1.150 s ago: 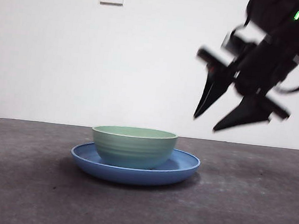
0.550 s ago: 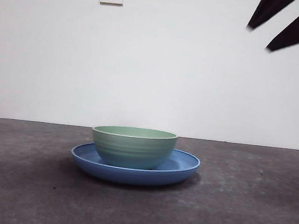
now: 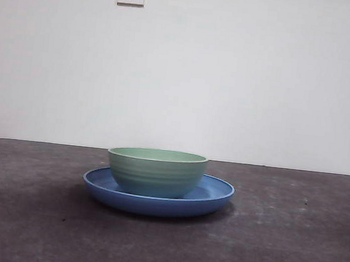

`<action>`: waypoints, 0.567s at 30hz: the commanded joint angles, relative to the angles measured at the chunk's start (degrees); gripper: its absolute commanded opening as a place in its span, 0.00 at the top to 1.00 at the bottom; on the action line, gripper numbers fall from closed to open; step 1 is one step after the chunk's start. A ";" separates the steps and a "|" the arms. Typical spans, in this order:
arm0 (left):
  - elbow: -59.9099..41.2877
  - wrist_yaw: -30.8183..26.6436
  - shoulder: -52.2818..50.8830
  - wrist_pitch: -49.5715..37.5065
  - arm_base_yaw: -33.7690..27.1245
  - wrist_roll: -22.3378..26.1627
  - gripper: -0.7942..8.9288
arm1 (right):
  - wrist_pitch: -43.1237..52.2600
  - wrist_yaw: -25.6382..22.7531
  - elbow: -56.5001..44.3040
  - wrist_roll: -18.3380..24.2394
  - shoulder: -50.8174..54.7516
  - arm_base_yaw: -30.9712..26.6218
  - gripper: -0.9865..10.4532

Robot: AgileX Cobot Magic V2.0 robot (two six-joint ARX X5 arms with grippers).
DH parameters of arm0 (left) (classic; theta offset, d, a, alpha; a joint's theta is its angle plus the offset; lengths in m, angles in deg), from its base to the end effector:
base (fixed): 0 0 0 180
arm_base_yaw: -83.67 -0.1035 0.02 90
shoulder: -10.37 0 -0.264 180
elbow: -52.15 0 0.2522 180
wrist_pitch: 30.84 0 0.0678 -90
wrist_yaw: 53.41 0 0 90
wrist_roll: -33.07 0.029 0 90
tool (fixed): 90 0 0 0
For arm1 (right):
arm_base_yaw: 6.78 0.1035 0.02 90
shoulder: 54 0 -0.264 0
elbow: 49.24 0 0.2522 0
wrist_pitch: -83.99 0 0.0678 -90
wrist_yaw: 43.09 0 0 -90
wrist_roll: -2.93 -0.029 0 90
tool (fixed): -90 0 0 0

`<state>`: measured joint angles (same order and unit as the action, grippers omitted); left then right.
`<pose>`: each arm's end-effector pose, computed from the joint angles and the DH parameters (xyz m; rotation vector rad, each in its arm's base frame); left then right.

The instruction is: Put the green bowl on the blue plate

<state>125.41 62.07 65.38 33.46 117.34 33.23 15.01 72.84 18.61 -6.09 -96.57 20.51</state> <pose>0.1374 -0.1065 0.3311 0.0623 0.8354 -0.9754 0.1022 0.0670 0.3249 0.1292 0.8572 0.8179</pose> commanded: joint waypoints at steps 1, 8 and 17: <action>0.42 0.28 0.42 -0.42 0.48 0.68 0.69 | 0.33 0.11 1.07 0.74 0.50 0.35 0.72; 0.42 0.26 0.42 -0.42 0.48 0.68 0.69 | 0.31 0.02 1.07 0.74 0.79 0.35 0.72; 0.42 0.28 0.42 -0.44 0.48 0.68 0.91 | 0.28 0.00 1.07 2.01 0.74 0.35 0.91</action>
<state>125.41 62.07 65.38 33.49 117.34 33.23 15.03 72.80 18.61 -5.36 -95.43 20.51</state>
